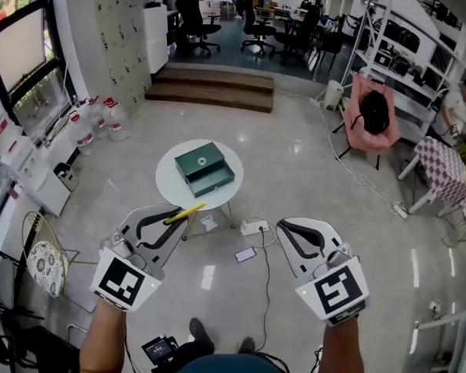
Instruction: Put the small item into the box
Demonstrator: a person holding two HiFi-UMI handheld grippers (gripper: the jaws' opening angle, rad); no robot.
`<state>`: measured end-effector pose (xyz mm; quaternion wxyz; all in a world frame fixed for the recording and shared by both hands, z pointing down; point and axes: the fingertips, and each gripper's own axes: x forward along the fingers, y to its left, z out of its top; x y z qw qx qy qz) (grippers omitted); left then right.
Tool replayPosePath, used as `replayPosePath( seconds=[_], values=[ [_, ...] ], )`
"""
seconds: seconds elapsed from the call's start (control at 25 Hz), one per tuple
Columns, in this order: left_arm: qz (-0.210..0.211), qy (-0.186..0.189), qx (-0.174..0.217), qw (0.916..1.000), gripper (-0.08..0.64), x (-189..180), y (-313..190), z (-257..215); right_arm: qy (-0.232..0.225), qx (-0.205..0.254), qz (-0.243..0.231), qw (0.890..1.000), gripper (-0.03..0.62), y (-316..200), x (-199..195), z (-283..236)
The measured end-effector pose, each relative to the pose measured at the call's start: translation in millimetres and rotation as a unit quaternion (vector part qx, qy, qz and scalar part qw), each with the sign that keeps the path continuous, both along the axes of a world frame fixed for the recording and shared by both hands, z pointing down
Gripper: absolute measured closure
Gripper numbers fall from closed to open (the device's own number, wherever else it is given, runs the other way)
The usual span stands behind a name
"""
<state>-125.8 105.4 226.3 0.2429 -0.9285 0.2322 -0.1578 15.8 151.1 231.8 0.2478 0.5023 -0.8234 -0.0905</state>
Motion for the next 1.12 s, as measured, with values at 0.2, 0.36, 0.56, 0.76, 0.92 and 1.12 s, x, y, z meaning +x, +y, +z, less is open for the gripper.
replayPosePath(
  seconds=[0.2,0.36,0.56,0.76,0.92,1.12],
  values=[
    [0.017,0.005,0.001,0.9998,0.494,-15.9,-38.5,-4.2,0.006,0.006,0.017,1.000,0.554,-32.2,-14.8,-5.3],
    [0.035,0.014,0.000,0.9993,0.494,-30.7,-60.5,-4.6,0.000,0.002,0.039,0.999,0.554,-47.2,-34.0,-7.8],
    [0.055,0.031,0.003,0.9980,0.494,-48.9,-72.1,-9.3,0.019,0.003,0.056,0.998,0.554,-51.1,-54.4,-16.2],
    [0.054,0.048,-0.002,0.9974,0.494,-77.8,-95.4,-8.1,0.045,0.000,0.052,0.998,0.554,-69.8,-81.9,-16.7],
    [0.042,0.042,-0.008,0.9982,0.494,-88.8,-116.7,1.5,0.041,0.000,0.044,0.998,0.554,-96.3,-88.9,-11.5],
    [0.010,0.027,-0.012,0.9995,0.494,-97.2,-147.9,11.6,0.027,-0.004,0.013,1.000,0.554,-140.5,-89.9,-0.9]
  ],
)
